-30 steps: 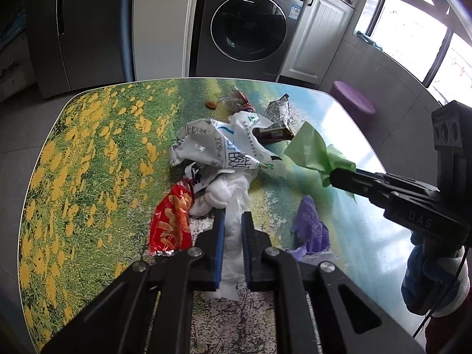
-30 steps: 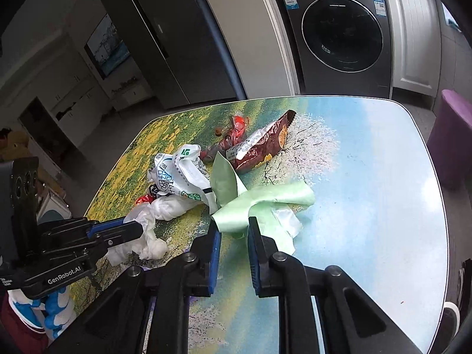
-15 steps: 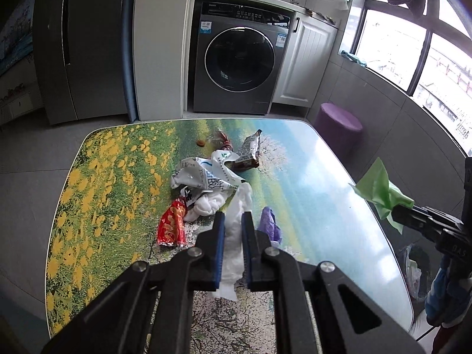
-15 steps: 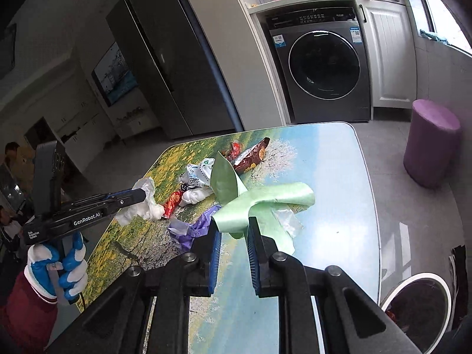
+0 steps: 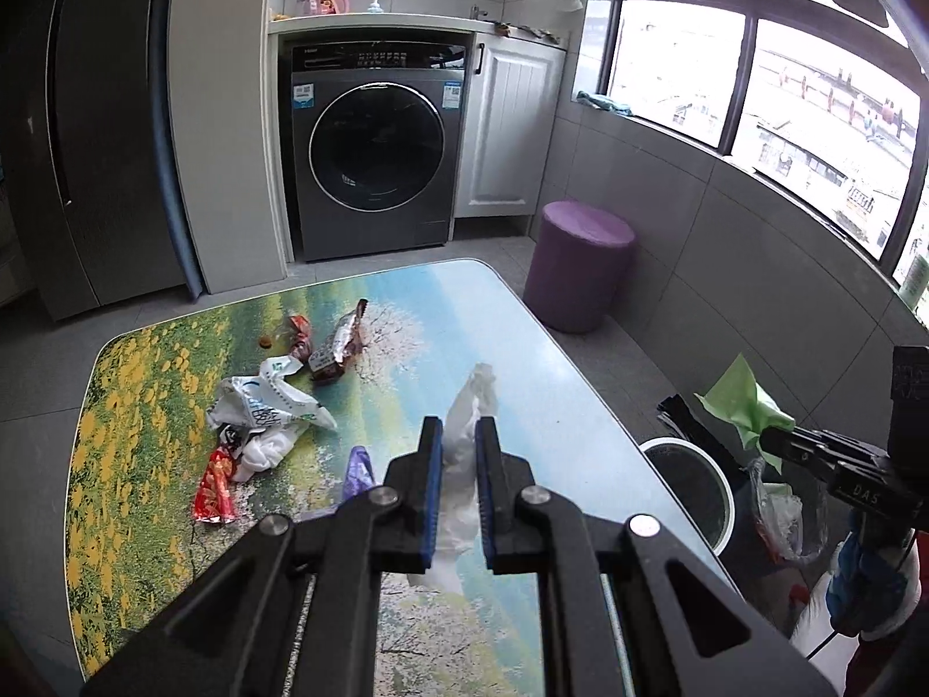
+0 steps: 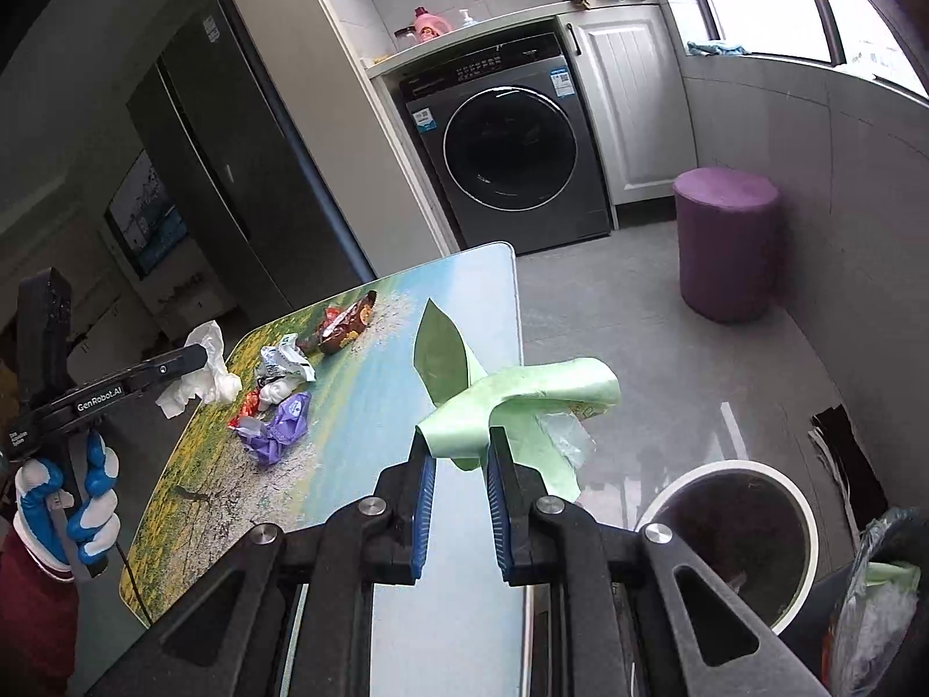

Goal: Collect trash
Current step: 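Carry both items over the trash bin and open both grippers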

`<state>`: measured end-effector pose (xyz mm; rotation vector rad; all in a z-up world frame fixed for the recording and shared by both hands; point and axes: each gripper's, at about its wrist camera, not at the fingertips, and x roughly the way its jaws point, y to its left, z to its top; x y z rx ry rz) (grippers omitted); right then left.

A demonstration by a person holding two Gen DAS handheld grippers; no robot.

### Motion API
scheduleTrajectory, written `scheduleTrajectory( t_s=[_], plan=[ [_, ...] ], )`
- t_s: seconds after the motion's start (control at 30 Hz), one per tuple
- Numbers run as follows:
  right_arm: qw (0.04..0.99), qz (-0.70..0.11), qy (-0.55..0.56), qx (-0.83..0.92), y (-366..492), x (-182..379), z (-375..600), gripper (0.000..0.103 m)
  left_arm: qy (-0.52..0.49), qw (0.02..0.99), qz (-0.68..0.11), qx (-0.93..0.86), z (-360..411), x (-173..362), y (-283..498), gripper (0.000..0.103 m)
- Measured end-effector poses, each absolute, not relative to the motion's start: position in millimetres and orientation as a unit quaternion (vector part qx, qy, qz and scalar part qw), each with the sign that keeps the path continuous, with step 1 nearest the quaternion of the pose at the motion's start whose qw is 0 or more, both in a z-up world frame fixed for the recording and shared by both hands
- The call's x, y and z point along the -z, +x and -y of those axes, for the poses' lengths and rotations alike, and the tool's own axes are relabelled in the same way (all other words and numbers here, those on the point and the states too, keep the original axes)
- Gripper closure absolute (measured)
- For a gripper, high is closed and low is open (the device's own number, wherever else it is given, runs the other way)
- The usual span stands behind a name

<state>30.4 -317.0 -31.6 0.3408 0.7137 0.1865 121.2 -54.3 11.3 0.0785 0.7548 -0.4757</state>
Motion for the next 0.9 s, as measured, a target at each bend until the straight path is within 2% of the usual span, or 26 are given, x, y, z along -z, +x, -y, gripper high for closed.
scheduleTrajectory(
  t_s=[0.43,0.73,0.77,0.83,0.87,0.9],
  plan=[
    [0.89,-0.39,0.236,0.016,-0.3,99.0,424.7,0.086,0.1,0.84,-0.393,0.359,243.2,14.8,109.0,0.093],
    [0.861,-0.426,0.272,0.058,4.7,149.0,464.7,0.086,0.111,0.8,-0.431,0.402,336.1,53.0,114.2,0.091],
    [0.858,-0.429,0.277,0.062,5.4,153.5,468.6,0.084,0.109,0.796,-0.437,0.405,342.3,57.5,115.9,0.091],
    [0.852,-0.434,0.284,0.071,7.1,161.3,475.6,0.084,0.104,0.788,-0.446,0.411,353.7,64.9,118.0,0.085],
    [0.849,-0.436,0.288,0.074,7.3,164.7,478.5,0.084,0.101,0.785,-0.449,0.414,357.5,67.9,119.5,0.075],
    [0.847,-0.438,0.291,0.078,7.1,167.5,481.0,0.084,0.097,0.783,-0.451,0.418,359.0,69.9,120.3,0.07]
  ],
)
